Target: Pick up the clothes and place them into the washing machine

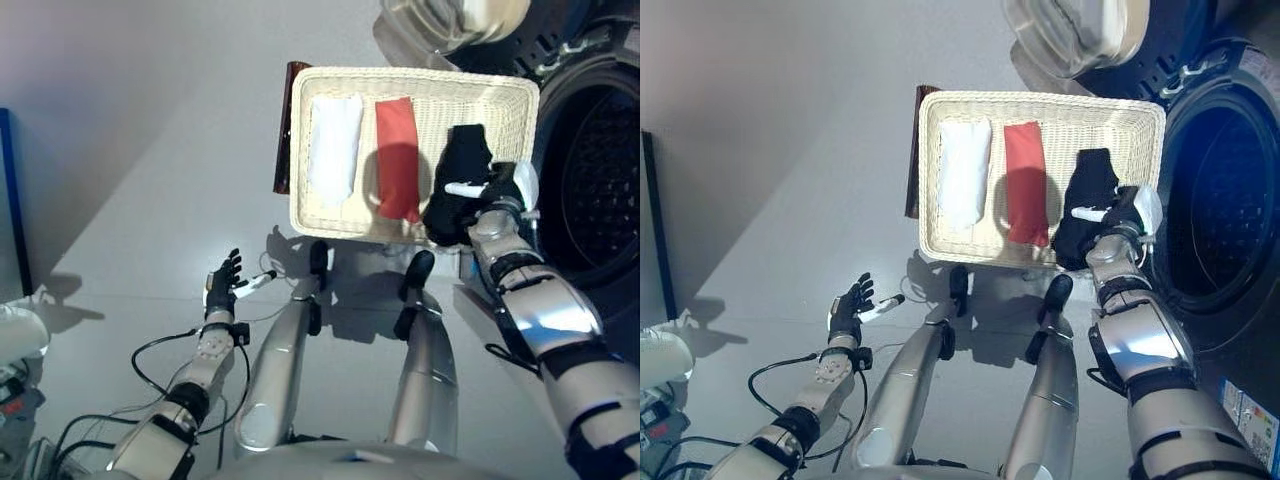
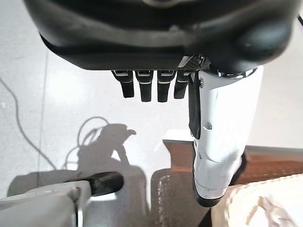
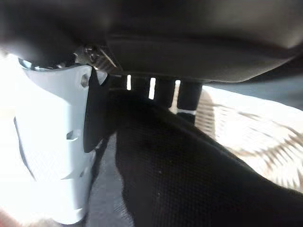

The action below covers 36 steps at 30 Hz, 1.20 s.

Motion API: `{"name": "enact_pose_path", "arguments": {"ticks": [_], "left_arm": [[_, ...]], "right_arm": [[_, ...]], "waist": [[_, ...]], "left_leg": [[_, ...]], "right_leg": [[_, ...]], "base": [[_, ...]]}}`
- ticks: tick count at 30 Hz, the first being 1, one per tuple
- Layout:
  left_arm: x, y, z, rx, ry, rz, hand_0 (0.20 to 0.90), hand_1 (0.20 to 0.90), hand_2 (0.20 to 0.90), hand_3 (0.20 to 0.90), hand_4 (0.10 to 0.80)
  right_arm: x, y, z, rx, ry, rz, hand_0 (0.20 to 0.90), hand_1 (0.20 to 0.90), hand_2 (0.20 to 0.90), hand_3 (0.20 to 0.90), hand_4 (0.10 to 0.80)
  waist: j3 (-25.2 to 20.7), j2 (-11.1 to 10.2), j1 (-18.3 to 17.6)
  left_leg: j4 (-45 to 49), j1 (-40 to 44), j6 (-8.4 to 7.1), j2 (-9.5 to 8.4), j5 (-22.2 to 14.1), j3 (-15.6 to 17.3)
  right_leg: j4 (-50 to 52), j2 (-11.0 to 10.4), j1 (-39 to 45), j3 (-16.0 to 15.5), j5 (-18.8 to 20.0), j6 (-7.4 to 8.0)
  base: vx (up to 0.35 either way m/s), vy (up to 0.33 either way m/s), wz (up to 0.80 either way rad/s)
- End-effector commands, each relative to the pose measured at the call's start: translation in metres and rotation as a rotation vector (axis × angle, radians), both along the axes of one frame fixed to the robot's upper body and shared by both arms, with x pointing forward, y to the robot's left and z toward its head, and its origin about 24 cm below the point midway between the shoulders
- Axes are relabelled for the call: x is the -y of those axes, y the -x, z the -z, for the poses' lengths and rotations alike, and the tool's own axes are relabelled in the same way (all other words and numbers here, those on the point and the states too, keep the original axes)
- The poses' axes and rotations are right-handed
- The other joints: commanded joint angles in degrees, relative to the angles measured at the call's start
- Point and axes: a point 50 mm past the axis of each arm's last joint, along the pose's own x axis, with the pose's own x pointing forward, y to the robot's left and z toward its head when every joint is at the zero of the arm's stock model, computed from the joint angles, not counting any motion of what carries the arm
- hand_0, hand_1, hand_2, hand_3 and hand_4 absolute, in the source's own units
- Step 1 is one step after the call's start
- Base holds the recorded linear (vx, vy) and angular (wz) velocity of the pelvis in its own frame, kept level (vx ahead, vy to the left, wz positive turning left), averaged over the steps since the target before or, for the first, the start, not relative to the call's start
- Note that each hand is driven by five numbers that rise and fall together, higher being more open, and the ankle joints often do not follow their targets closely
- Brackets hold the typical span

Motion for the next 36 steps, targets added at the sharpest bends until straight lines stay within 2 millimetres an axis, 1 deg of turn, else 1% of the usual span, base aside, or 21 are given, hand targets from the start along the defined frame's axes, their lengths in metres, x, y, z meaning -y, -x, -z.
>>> {"name": "enact_pose_path", "arguments": {"ticks": [1, 5, 6, 7, 8, 10, 11, 12, 13, 16, 20, 21, 24, 27, 28, 29, 30, 31, 33, 35, 36], "left_arm": [[-0.020, 0.026, 0.016, -0.065, -0.014, -0.064, 0.900, 0.900, 0.900, 0.900, 0.800], [-0.018, 0.031, 0.021, -0.096, -0.011, -0.046, 0.900, 0.900, 0.900, 0.900, 0.800], [-0.017, 0.031, 0.022, -0.101, -0.006, -0.047, 0.900, 0.900, 0.900, 0.900, 0.800], [-0.013, 0.032, 0.024, -0.107, 0.004, -0.040, 0.900, 0.900, 0.900, 0.900, 0.800], [-0.010, 0.033, 0.025, -0.110, 0.015, -0.031, 0.900, 0.900, 0.900, 0.900, 0.800], [-0.005, 0.036, 0.028, -0.116, 0.040, -0.024, 0.900, 0.900, 0.900, 0.900, 0.800], [-0.005, 0.037, 0.028, -0.118, 0.039, -0.023, 0.900, 0.900, 0.900, 0.900, 0.800], [-0.002, 0.037, 0.029, -0.124, 0.047, -0.015, 0.900, 0.900, 0.900, 0.900, 0.800], [-0.001, 0.040, 0.032, -0.135, 0.056, -0.013, 0.900, 0.900, 0.900, 0.900, 0.800], [0.008, 0.046, 0.037, -0.154, 0.087, 0.002, 0.900, 0.900, 0.900, 0.900, 0.800], [0.016, 0.054, 0.042, -0.183, 0.103, 0.028, 0.900, 0.900, 0.900, 0.900, 0.800], [0.016, 0.056, 0.044, -0.192, 0.106, 0.028, 0.900, 0.900, 0.900, 0.900, 0.800], [0.019, 0.060, 0.047, -0.207, 0.121, 0.028, 0.900, 0.900, 0.900, 0.900, 0.800], [0.018, 0.065, 0.050, -0.224, 0.122, 0.027, 0.900, 0.900, 0.900, 0.900, 0.800], [0.018, 0.065, 0.050, -0.225, 0.124, 0.023, 0.900, 0.900, 0.900, 0.900, 0.800], [0.016, 0.068, 0.051, -0.228, 0.127, 0.016, 0.900, 0.900, 0.900, 0.900, 0.800], [0.016, 0.068, 0.051, -0.228, 0.128, 0.016, 0.900, 0.900, 0.900, 0.900, 0.800], [0.016, 0.069, 0.051, -0.227, 0.134, 0.013, 0.900, 0.900, 0.900, 0.900, 0.800], [0.014, 0.070, 0.051, -0.220, 0.137, 0.014, 0.900, 0.900, 0.900, 0.900, 0.800], [0.011, 0.070, 0.050, -0.213, 0.133, 0.015, 0.900, 0.900, 0.900, 0.900, 0.800], [0.005, 0.071, 0.049, -0.210, 0.122, 0.008, 0.900, 0.900, 0.900, 0.900, 0.800]], "right_arm": [[0.018, 0.005, -0.012, 0.242, -0.224, 0.100, 0.200, 0.200, 0.200, 0.200, 0.300], [0.015, 0.016, 0.015, 0.339, -0.500, 0.176, 0.200, 0.200, 0.200, 0.200, 0.300], [0.012, 0.016, 0.019, 0.391, -0.580, 0.192, 0.200, 0.200, 0.200, 0.200, 0.300], [0.009, 0.018, 0.024, 0.471, -0.703, 0.234, 0.200, 0.200, 0.200, 0.200, 0.300], [0.011, 0.023, 0.031, 0.502, -0.765, 0.277, 0.200, 0.200, 0.200, 0.200, 0.300], [0.002, 0.024, 0.039, 0.628, -0.934, 0.313, 0.200, 0.200, 0.200, 0.200, 0.300], [0.002, 0.025, 0.040, 0.628, -0.936, 0.314, 0.200, 0.200, 0.200, 0.200, 0.300], [-0.002, 0.026, 0.042, 0.686, -0.999, 0.340, 0.200, 0.200, 0.200, 0.200, 0.300], [-0.001, 0.029, 0.045, 0.718, -1.026, 0.366, 0.200, 0.200, 0.200, 0.200, 0.300], [-0.003, 0.029, 0.044, 0.868, -1.132, 0.431, 0.200, 0.200, 0.200, 0.200, 0.300], [0.005, 0.032, 0.038, 0.976, -1.163, 0.486, 0.200, 0.200, 0.200, 0.200, 0.300], [0.007, 0.031, 0.035, 0.994, -1.160, 0.489, 0.200, 0.200, 0.200, 0.200, 0.300], [0.014, 0.031, 0.026, 1.043, -1.152, 0.502, 0.200, 0.200, 0.200, 0.200, 0.300], [0.021, 0.026, 0.009, 1.091, -1.129, 0.476, 0.200, 0.200, 0.200, 0.200, 0.300], [0.023, 0.025, 0.003, 1.106, -1.121, 0.461, 0.200, 0.200, 0.200, 0.200, 0.300], [0.029, 0.021, -0.016, 1.162, -1.095, 0.421, 0.200, 0.200, 0.200, 0.200, 0.300], [0.029, 0.021, -0.017, 1.162, -1.094, 0.420, 0.200, 0.200, 0.200, 0.200, 0.300], [0.033, 0.019, -0.028, 1.202, -1.080, 0.398, 0.200, 0.200, 0.200, 0.200, 0.300], [0.041, 0.016, -0.061, 1.298, -1.035, 0.336, 0.200, 0.200, 0.200, 0.200, 0.300], [0.047, 0.016, -0.099, 1.417, -0.984, 0.268, 0.200, 0.200, 0.200, 0.200, 0.300], [0.053, 0.021, -0.142, 1.540, -0.907, 0.186, 0.200, 0.200, 0.200, 0.200, 0.300]], "waist": [[-3.36, 2.07, -0.72], [-4.33, 2.39, -1.09], [-4.67, 2.53, -1.15], [-5.05, 2.81, -1.41], [-5.47, 3.14, -1.38], [-6.42, 3.88, -1.49], [-6.49, 3.82, -1.43], [-6.90, 4.26, -1.63], [-7.36, 4.53, -1.62], [-8.66, 5.86, -1.58], [-9.80, 7.56, -1.54], [-10.19, 7.92, -1.49], [-10.88, 8.98, -1.50], [-11.28, 9.91, -1.76], [-11.39, 10.12, -1.73], [-11.46, 10.37, -1.86], [-11.42, 10.41, -1.82], [-11.45, 10.57, -1.86], [-11.63, 10.88, -1.89], [-11.89, 11.05, -1.94], [-12.19, 10.92, -2.06]], "left_leg": [[-2.80, 1.67, -4.86, 0.12, -0.58, -1.97], [-4.15, 4.48, -4.84, -0.02, -0.60, -1.25], [-4.55, 4.99, -4.85, -0.05, -0.53, -0.96], [-5.15, 5.63, -4.85, -0.17, -0.49, -0.78], [-5.76, 6.26, -4.85, -0.28, -0.41, -0.79], [-7.28, 7.61, -4.92, -0.70, -0.01, -0.60], [-7.43, 7.76, -4.91, -0.72, 0.05, -0.59], [-8.06, 8.15, -4.92, -0.89, 0.19, -0.52], [-8.74, 8.57, -4.94, -0.98, 0.43, -0.44], [-10.04, 9.34, -4.86, -1.60, 0.66, 0.00], [-10.14, 9.15, -4.76, -2.26, 1.01, 0.86], [-10.16, 9.36, -4.76, -2.38, 0.52, 0.91], [-9.58, 9.02, -4.70, -2.58, 0.60, 1.53], [-8.44, 8.84, -4.56, -2.63, -0.29, 2.11], [-7.80, 8.91, -4.57, -2.53, -1.19, 2.21], [-6.71, 8.69, -4.52, -2.39, -1.72, 2.43], [-6.57, 8.62, -4.52, -2.36, -1.82, 2.47], [-6.14, 8.52, -4.53, -2.27, -2.07, 2.51], [-5.57, 8.32, -4.53, -2.14, -2.42, 2.74], [-5.36, 8.13, -4.58, -2.00, -2.58, 3.01], [-5.47, 8.16, -4.57, -1.98, -2.64, 3.14]], "right_leg": [[-6.17, 1.35, 6.41, 1.18, -0.33, 0.71], [-9.15, 1.44, 9.51, 2.08, 0.46, 1.01], [-9.87, 1.44, 10.15, 2.28, 0.65, 1.09], [-10.57, 1.33, 10.80, 2.41, 0.76, 1.26], [-11.19, 1.12, 11.37, 2.55, 0.98, 1.40], [-12.58, 0.83, 12.48, 2.85, 1.56, 1.74], [-12.70, 0.82, 12.61, 2.86, 1.62, 1.76], [-13.24, 0.68, 12.87, 3.07, 1.87, 1.86], [-13.94, 0.51, 13.16, 3.21, 2.24, 2.01], [-15.76, 0.22, 13.84, 3.97, 3.04, 2.30], [-16.66, -0.40, 13.67, 4.99, 3.98, 2.44], [-16.65, -0.48, 13.77, 5.14, 3.62, 2.53], [-16.29, -0.77, 13.11, 5.81, 3.96, 2.47], [-15.28, -0.77, 12.43, 6.53, 3.45, 2.30], [-14.78, -0.76, 12.38, 6.83, 2.75, 2.32], [-13.95, -0.76, 12.01, 7.30, 2.42, 2.11], [-13.82, -0.74, 11.92, 7.36, 2.35, 2.11], [-13.39, -0.67, 11.70, 7.59, 2.16, 2.05], [-12.92, -0.45, 11.33, 7.93, 1.86, 2.00], [-12.75, -0.19, 10.96, 8.19, 1.74, 1.95], [-12.72, 0.04, 10.57, 8.60, 1.85, 2.00]], "base": [[0.045, 0.034, -0.26], [0.042, 0.026, -0.22], [0.038, 0.017, -0.26], [0.045, 0.022, -0.22], [0.050, 0.027, -0.12], [0.049, 0.046, -0.07], [0.039, 0.050, -0.14], [0.039, 0.042, -0.10], [0.049, 0.062, -0.10], [0.043, 0.070, -0.10], [0.010, 0.071, -0.12], [0.024, 0.057, -0.13], [0.019, 0.051, -0.08], [0.023, 0.034, -0.11], [0.029, -0.003, -0.11], [0.028, -0.001, -0.08], [-0.001, -0.011, -0.09], [-0.001, -0.003, -0.07], [0.001, -0.001, -0.13], [-0.001, 0.004, -0.12], [0.003, 0.019, -0.06]]}}
